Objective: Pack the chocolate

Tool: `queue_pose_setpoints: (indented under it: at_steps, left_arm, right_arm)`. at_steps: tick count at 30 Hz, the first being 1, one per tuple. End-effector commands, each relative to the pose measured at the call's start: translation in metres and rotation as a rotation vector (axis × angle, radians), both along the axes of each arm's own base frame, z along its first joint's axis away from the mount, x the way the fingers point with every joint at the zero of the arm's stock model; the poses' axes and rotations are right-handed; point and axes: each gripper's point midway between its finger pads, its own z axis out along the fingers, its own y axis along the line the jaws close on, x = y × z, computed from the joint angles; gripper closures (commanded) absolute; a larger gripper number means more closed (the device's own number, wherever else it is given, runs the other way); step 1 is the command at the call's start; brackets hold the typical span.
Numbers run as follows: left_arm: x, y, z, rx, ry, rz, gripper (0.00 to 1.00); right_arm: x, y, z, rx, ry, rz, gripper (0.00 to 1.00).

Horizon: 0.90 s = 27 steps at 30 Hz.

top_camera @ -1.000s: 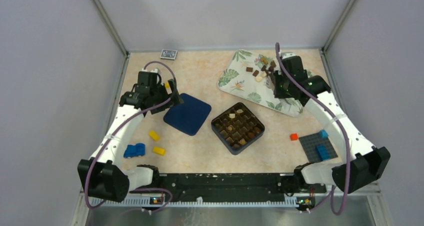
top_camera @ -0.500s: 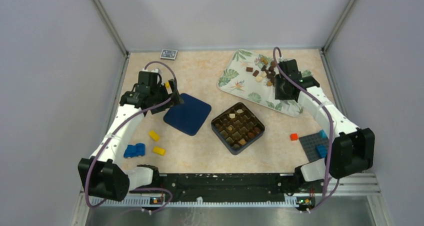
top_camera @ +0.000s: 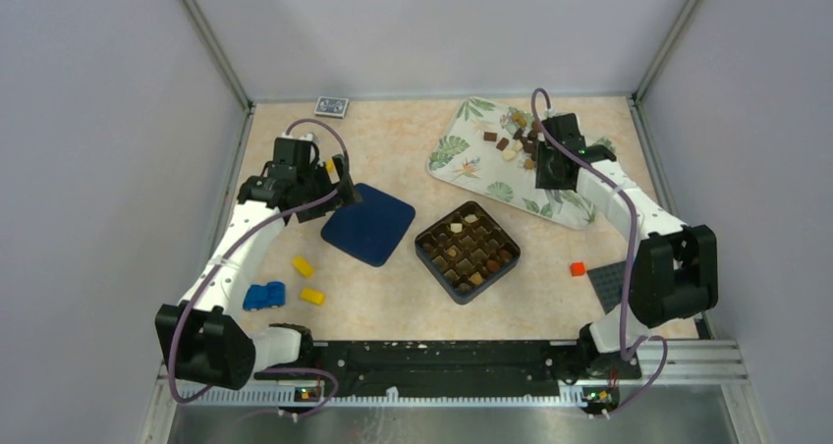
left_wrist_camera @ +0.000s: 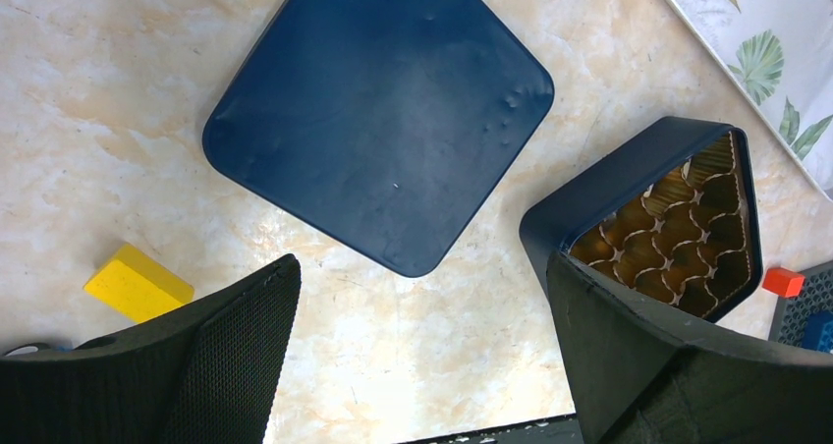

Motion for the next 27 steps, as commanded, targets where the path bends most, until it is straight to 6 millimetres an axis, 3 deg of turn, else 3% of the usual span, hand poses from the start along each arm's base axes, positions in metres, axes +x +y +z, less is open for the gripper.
queue_pose_setpoints:
  at_steps: [1, 10, 16, 20, 27]
  left_arm:
    - [0.015, -0.001, 0.018, -0.005, -0.069, -0.005, 0.01]
    - [0.018, -0.001, 0.016, -0.008, -0.06, -0.001, 0.01]
    - [0.019, -0.002, 0.017, -0.009, -0.061, -0.001, 0.01]
    - [0.02, -0.002, 0.018, -0.012, -0.061, -0.003, 0.01]
    - [0.021, -0.004, 0.018, -0.017, -0.064, -0.003, 0.01]
  right_arm:
    - [0.031, 0.003, 0.026, 0.037, -0.117, -0.023, 0.63]
    - [0.041, 0.007, 0.02, 0.037, -0.111, -0.005, 0.63]
    - [0.039, 0.008, 0.022, 0.038, -0.109, 0.006, 0.76]
    - [0.03, 0.01, 0.032, 0.056, -0.119, 0.023, 0.85]
    - [-0.001, 0.007, 0.058, 0.073, -0.134, 0.056, 0.86]
